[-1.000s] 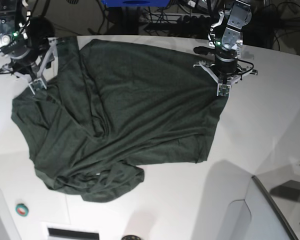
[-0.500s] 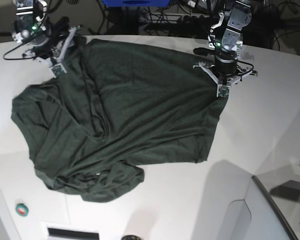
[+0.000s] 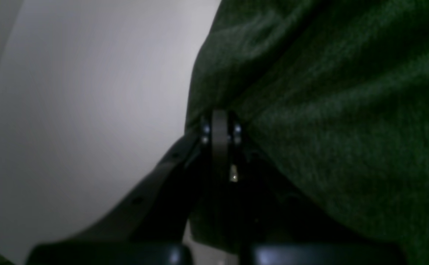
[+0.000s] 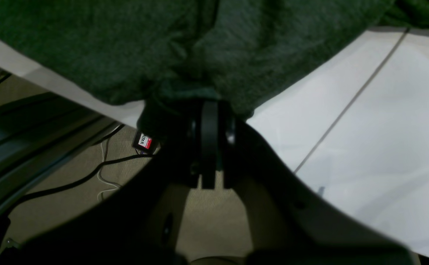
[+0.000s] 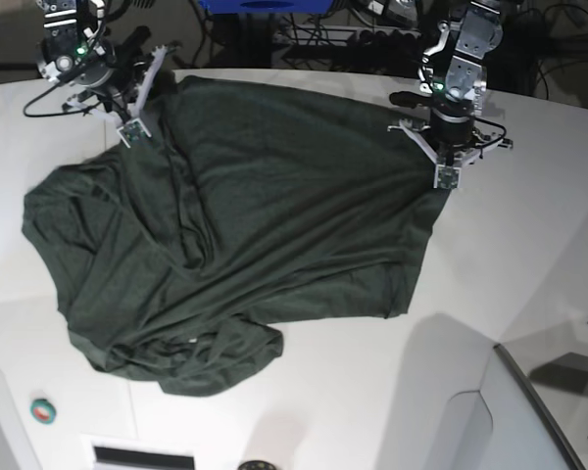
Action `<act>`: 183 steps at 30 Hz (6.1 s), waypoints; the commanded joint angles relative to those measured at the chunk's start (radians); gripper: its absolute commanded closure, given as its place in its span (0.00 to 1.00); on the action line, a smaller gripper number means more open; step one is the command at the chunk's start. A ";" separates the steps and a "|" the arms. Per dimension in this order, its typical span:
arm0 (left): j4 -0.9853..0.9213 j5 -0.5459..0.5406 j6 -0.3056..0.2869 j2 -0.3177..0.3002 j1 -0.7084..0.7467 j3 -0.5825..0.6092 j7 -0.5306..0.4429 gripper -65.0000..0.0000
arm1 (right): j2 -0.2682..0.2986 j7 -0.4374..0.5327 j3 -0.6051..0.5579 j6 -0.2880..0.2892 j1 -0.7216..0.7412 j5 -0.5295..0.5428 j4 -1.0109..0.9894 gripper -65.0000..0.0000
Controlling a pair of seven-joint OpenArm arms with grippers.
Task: Layout the t-shirt on the table in an organized manner, then fold the t-shirt properly
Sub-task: 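Hold the shirt with both grippers and stretch it apart, then slide the left gripper along the shirt edge while the right holds, then release the shirt edge and move the left gripper outward along it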
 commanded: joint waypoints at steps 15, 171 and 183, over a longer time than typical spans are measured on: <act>0.122 0.003 0.009 -0.014 0.072 -0.112 0.021 1.00 | 0.026 -0.173 -0.062 -0.007 0.263 -0.006 0.322 0.99; -0.230 -0.476 -0.273 0.138 -0.184 -0.357 -0.070 0.49 | -0.011 0.093 0.245 -0.002 0.213 -0.003 -0.101 1.00; -0.115 -0.479 -0.273 0.105 -0.109 -0.367 -0.068 1.00 | -0.011 0.093 0.245 -0.002 0.213 -0.001 -0.103 1.00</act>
